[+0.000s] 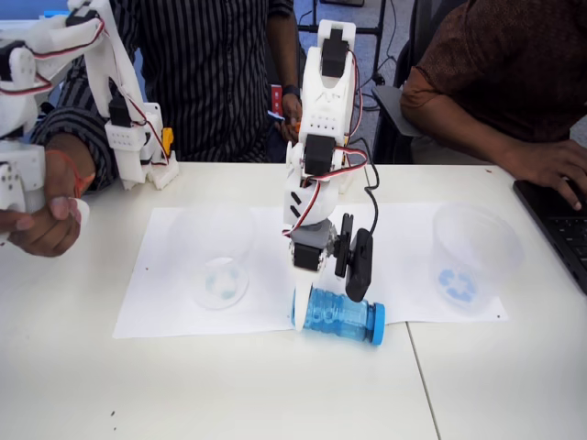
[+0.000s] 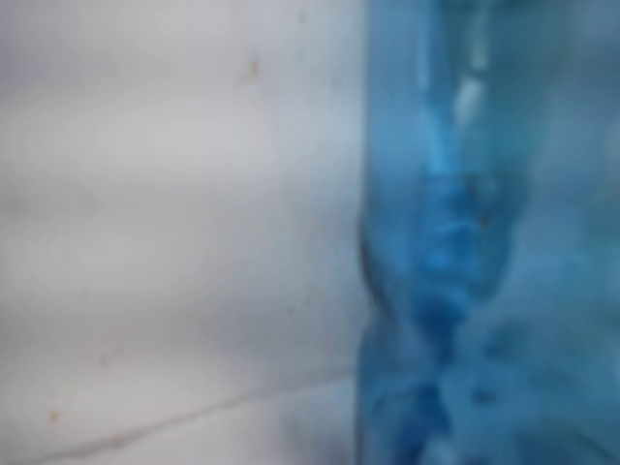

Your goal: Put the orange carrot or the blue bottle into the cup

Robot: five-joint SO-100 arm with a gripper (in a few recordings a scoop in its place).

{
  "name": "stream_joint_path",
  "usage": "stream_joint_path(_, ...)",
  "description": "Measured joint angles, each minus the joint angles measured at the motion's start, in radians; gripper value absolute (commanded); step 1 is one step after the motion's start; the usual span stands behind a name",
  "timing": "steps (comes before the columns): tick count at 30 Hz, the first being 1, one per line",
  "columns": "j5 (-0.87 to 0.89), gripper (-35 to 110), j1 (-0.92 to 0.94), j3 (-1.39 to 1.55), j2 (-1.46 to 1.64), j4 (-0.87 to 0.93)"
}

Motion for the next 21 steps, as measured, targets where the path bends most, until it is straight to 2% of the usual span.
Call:
stream_joint_path(6, 0.000, 17, 0.000, 0.000, 0.084, 0.002)
stream_joint_path(11, 0.000, 17, -0.006, 0.000, 0.163, 0.086)
stream_joint_path(21, 0.000, 17, -0.169, -0.075, 0.334, 0.242)
